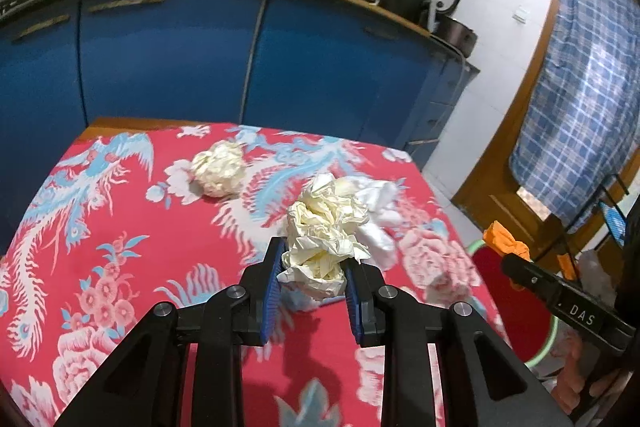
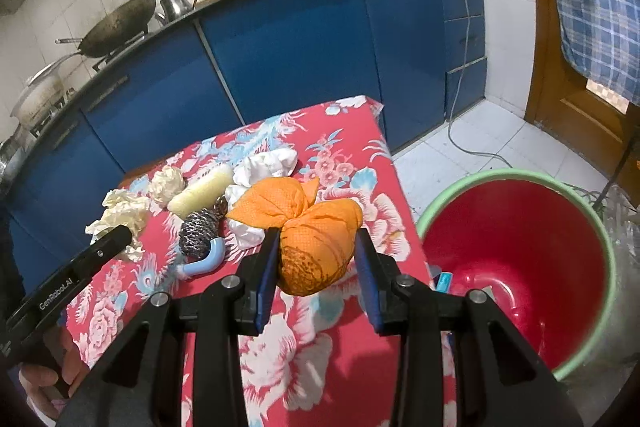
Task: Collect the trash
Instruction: 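Drop the cream paper into the red bucket with the left gripper while the right drops the orange bundle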
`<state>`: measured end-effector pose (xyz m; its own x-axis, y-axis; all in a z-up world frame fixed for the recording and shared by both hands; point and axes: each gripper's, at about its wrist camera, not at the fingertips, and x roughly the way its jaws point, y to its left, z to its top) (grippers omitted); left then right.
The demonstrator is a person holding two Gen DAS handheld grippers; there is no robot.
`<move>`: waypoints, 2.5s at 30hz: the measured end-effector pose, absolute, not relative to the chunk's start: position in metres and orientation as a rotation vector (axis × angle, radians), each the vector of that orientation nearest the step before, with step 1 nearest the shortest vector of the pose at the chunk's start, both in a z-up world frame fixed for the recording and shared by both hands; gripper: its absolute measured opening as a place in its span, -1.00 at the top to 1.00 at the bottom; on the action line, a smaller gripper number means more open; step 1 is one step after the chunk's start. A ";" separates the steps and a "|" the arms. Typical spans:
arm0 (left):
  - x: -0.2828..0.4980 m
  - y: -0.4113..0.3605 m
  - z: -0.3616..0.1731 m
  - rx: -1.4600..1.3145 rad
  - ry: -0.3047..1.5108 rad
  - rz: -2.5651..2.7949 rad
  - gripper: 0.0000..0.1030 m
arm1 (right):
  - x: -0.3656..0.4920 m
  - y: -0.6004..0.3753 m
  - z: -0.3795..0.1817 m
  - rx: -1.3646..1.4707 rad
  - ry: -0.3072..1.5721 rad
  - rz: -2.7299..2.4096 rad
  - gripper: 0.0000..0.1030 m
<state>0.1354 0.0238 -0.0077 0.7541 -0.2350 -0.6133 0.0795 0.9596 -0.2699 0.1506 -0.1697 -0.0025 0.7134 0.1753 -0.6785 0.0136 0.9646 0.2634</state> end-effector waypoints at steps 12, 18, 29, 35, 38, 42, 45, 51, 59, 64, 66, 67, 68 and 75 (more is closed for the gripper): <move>0.116 -0.021 0.015 -0.198 0.675 -0.278 0.44 | 0.108 -0.202 0.017 0.291 0.724 0.032 0.24; 0.110 -0.051 0.023 -0.163 0.667 -0.344 0.44 | 0.090 -0.226 0.019 0.325 0.708 -0.017 0.23; 0.109 -0.115 0.020 -0.098 0.695 -0.462 0.44 | 0.070 -0.276 0.005 0.394 0.717 -0.120 0.22; 0.111 -0.146 0.009 -0.063 0.723 -0.506 0.44 | 0.063 -0.301 -0.009 0.428 0.731 -0.168 0.21; 0.113 -0.163 0.002 -0.040 0.742 -0.525 0.44 | 0.061 -0.310 -0.016 0.447 0.740 -0.185 0.20; 0.113 -0.185 -0.011 -0.003 0.772 -0.552 0.44 | 0.056 -0.324 -0.026 0.472 0.751 -0.208 0.20; 0.114 -0.200 -0.020 0.023 0.796 -0.567 0.44 | 0.054 -0.332 -0.031 0.485 0.755 -0.225 0.20; 0.116 -0.224 -0.038 0.068 0.840 -0.595 0.42 | 0.049 -0.350 -0.040 0.516 0.758 -0.251 0.20; 0.117 -0.239 -0.049 0.097 0.875 -0.600 0.07 | 0.048 -0.363 -0.053 0.550 0.768 -0.260 0.20; 0.118 -0.239 -0.051 0.101 0.877 -0.582 0.04 | 0.048 -0.366 -0.058 0.560 0.775 -0.262 0.19; 0.118 -0.238 -0.052 0.100 0.878 -0.576 0.04 | 0.049 -0.366 -0.060 0.561 0.778 -0.260 0.19; 0.119 -0.238 -0.052 0.100 0.878 -0.573 0.04 | 0.050 -0.366 -0.061 0.562 0.780 -0.258 0.18; 0.119 -0.237 -0.052 0.099 0.880 -0.567 0.04 | 0.051 -0.365 -0.061 0.562 0.783 -0.255 0.18; 0.120 -0.229 -0.052 0.083 0.881 -0.549 0.04 | 0.057 -0.360 -0.065 0.556 0.799 -0.238 0.10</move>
<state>0.1198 -0.2294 -0.0517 0.5085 -0.4214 -0.7509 0.4882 0.8595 -0.1517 0.0573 -0.3602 -0.0650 0.6803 0.0043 -0.7329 0.4044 0.8318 0.3803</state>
